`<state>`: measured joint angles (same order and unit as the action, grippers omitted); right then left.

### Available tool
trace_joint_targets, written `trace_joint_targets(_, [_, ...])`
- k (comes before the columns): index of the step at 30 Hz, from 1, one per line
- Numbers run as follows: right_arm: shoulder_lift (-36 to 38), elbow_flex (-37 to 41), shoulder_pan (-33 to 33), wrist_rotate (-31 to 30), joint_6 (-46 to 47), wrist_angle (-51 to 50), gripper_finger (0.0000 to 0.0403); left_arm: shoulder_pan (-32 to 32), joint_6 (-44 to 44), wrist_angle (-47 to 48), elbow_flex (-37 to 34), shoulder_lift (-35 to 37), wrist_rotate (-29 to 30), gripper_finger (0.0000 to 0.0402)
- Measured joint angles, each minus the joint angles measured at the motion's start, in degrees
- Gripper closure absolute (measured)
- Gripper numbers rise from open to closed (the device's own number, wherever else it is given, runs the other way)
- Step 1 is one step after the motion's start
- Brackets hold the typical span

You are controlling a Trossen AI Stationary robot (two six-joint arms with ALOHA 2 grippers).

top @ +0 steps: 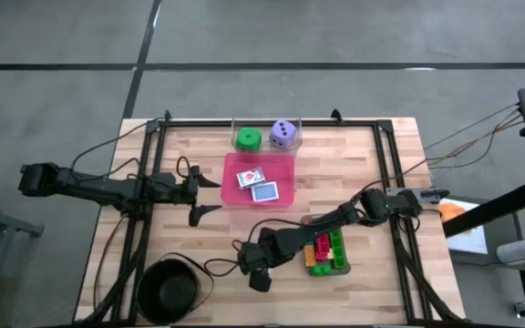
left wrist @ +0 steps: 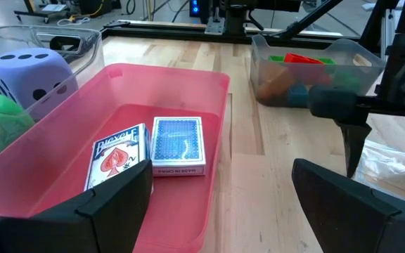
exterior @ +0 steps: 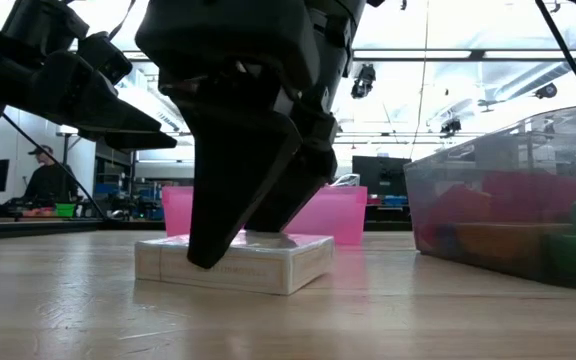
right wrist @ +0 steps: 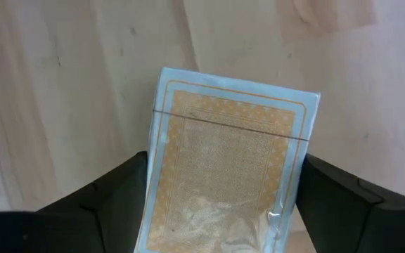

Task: Pick & Place Toys
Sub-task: Put the yellow game card into the red bin

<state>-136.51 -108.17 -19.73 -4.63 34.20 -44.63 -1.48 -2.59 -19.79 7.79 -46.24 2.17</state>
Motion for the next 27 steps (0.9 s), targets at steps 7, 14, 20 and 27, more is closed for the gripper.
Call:
trace_joint_targets(7, [3.4, 0.5, 0.1, -5.7, -3.7, -0.2, 0.0119, 0.0, 0.0, 0.1, 0.0, 0.0, 0.2, 0.0059])
trace_joint_targets(14, [6.6, 0.5, 0.0, -9.8, -6.4, 0.6, 0.02, 0.0, 0.0, 0.0, -0.7, 0.0, 0.6, 0.0059])
trace_joint_targets(20, [6.9, 0.5, 0.1, -4.6, -9.3, 1.1, 0.026, 0.0, 0.0, 0.0, -0.7, 0.0, 1.2, 0.0059])
trace_joint_targets(27, [7.0, 0.7, 0.7, 1.0, -6.7, -1.0, 0.0246, 0.0, 0.0, 0.0, -0.7, 0.0, 1.3, 0.0059])
